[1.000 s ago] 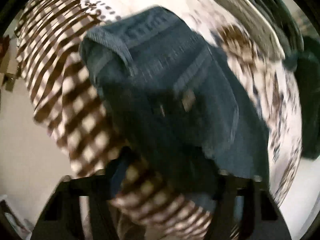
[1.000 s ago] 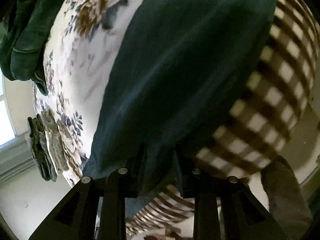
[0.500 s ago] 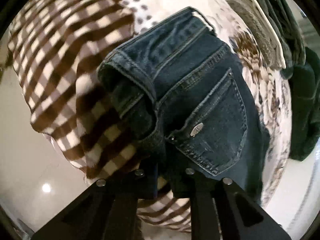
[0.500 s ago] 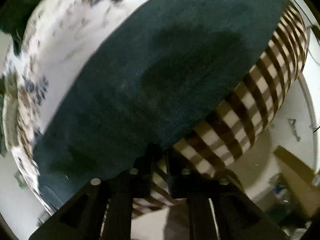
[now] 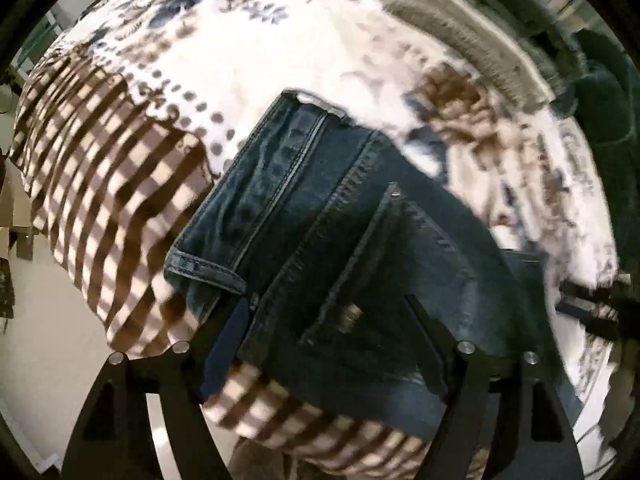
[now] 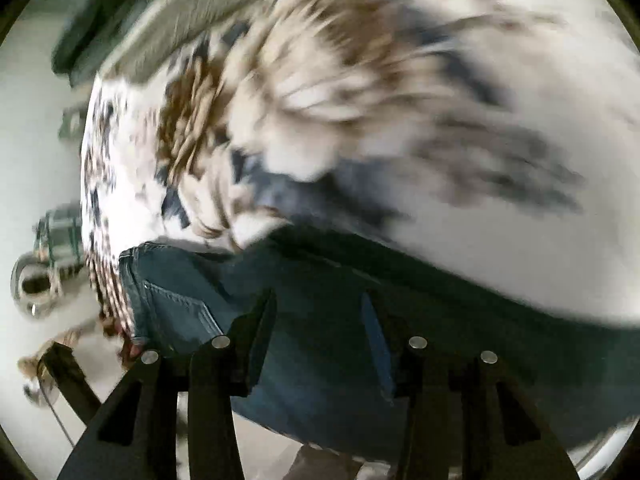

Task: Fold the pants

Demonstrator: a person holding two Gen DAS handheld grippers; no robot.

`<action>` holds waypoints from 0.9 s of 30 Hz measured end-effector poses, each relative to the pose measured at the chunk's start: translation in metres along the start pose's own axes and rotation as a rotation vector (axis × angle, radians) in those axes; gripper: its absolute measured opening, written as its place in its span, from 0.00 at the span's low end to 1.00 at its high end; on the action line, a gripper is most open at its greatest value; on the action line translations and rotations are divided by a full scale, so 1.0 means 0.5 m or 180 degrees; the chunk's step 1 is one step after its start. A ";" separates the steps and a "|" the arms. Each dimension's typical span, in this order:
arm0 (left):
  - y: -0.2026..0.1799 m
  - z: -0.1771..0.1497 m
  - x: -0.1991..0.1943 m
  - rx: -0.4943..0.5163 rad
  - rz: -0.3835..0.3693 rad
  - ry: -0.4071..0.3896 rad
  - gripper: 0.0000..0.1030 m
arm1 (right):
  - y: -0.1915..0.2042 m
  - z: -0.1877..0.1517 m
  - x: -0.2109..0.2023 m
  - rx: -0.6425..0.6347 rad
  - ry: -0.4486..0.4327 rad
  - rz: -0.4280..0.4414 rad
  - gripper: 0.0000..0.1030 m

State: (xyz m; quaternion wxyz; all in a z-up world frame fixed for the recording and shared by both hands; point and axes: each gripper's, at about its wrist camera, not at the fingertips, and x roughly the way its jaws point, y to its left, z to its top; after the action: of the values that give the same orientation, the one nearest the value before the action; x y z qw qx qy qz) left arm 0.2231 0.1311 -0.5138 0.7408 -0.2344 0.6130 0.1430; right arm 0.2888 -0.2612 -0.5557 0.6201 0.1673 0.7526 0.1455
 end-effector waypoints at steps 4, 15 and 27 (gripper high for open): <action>0.035 0.006 0.045 -0.0070 -0.0035 0.0180 0.73 | 0.019 0.059 0.091 0.0094 0.0333 -0.0071 0.33; 0.046 0.009 0.058 -0.0009 -0.0097 0.0263 0.73 | 0.001 0.098 -0.036 0.0139 -0.0176 0.0076 0.03; -0.010 0.000 0.006 0.0237 0.0066 0.0078 0.73 | -0.045 0.011 0.087 0.0044 0.0217 0.0012 0.16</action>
State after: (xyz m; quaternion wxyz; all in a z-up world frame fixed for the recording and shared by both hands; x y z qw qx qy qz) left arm 0.2262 0.1267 -0.5157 0.7400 -0.2020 0.6293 0.1250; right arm 0.2850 -0.2627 -0.6050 0.5925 0.1680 0.7740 0.1471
